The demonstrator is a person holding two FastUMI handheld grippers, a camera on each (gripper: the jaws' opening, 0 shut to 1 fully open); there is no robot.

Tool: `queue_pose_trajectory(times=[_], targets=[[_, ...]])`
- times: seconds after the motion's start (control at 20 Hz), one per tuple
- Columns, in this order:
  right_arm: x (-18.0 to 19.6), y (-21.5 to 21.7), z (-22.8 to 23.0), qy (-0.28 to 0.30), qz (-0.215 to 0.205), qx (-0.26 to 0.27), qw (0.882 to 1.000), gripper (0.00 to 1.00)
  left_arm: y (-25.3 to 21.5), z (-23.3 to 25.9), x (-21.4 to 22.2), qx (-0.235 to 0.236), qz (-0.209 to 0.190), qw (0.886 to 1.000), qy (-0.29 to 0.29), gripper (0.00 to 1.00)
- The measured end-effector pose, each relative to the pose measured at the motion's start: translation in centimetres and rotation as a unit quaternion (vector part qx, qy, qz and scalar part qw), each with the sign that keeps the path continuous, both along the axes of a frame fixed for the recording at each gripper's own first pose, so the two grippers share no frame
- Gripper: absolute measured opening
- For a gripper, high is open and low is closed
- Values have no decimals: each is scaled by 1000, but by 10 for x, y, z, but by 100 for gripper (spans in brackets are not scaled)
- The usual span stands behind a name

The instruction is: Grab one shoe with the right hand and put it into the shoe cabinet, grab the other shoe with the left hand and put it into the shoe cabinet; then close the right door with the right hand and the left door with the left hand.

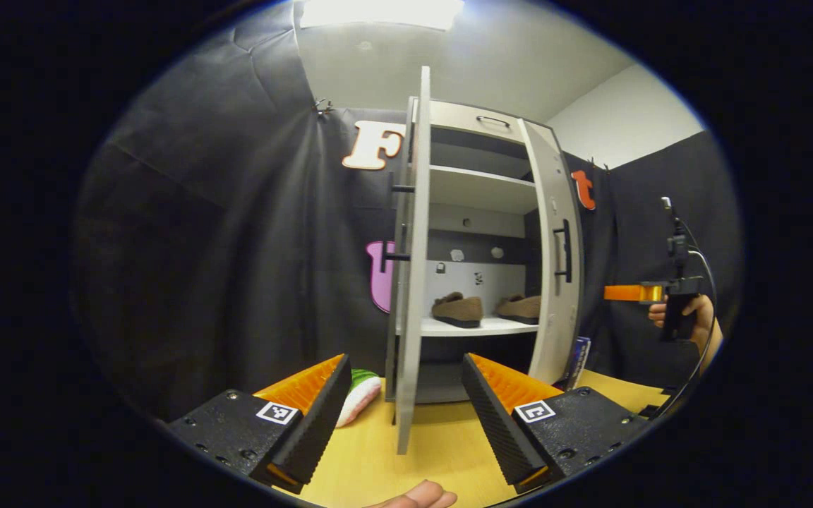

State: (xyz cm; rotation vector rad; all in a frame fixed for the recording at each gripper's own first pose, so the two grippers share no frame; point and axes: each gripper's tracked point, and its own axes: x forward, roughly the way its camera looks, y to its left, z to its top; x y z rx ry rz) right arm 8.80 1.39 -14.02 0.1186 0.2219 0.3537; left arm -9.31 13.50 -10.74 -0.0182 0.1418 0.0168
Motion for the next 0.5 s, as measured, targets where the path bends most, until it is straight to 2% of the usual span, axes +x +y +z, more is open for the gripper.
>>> queue_pose_trajectory(times=[0.25,0.3,0.35,0.4,0.45,0.5], targets=[[-38,26,0,-11,29,15,999,96,51,3,17,-13,36,999,21,94],[-44,28,0,-14,33,14,999,96,63,5,21,-15,48,998,25,97],[-50,30,1,-18,35,14,999,96,76,8,26,-15,58,998,25,94],[-54,31,2,-22,36,12,999,96,87,13,32,-12,67,997,21,93],[-59,31,2,-25,33,11,999,96,96,16,39,-4,72,997,19,96],[-63,29,3,-32,27,9,999,96,104,20,46,-2,76,997,17,93]])
